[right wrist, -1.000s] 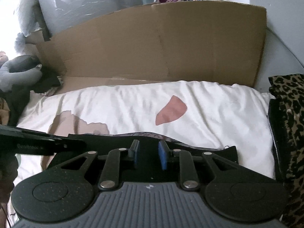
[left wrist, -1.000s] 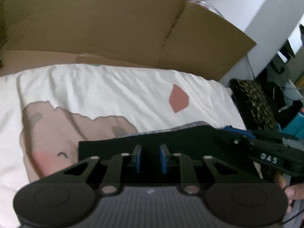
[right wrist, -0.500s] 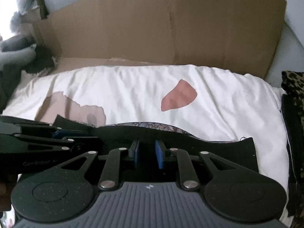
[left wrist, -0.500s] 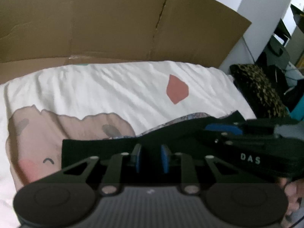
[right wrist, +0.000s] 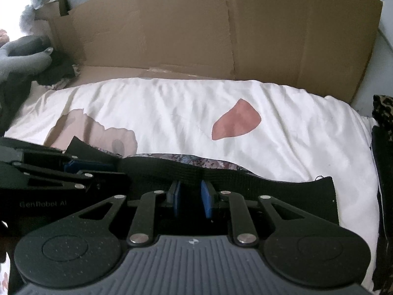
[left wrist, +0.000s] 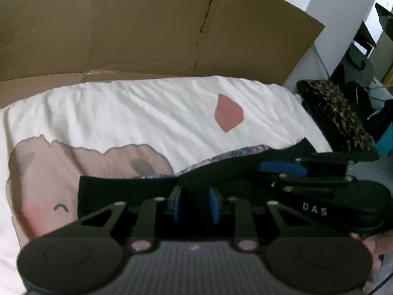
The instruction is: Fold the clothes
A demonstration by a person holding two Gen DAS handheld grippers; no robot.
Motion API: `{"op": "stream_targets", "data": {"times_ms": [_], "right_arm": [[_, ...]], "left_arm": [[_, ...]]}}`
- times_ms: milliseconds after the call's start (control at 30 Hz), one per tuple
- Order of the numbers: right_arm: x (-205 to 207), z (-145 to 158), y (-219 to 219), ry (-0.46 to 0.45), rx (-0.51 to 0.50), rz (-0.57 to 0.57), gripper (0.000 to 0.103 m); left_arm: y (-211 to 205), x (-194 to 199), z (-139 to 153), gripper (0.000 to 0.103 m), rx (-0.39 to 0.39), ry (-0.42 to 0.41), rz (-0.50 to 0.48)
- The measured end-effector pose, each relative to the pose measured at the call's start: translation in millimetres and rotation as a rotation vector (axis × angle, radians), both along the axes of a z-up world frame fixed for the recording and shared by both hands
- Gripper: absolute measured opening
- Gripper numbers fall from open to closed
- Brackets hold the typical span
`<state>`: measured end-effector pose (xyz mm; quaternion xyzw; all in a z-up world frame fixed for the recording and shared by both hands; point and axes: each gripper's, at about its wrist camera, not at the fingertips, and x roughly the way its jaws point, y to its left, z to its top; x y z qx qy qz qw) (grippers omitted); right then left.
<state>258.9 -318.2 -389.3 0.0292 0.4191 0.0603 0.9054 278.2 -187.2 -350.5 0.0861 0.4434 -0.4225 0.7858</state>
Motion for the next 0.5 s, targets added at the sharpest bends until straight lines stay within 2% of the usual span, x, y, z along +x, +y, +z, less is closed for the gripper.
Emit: {"op": "stream_targets", "data": {"times_ms": [133,300,500], "right_arm": [[-1.1,-0.1,0.2,-0.005,-0.003,0.004,0.024],[1.4,12.8,-3.1,-0.002,0.026,-0.013,0.024],[-16.0,44.1,-5.7,-0.083,0.038,-0.025,0.026]], "left_arm": [[-1.1,-3.2,5.5,0.038,0.01,-0.003,-0.007],[3.3,-20.8,16.7,0.038,-0.022,-0.013,-0.055],[7.4,-33.5,22.5,0.024,-0.054,-0.055,-0.067]]}}
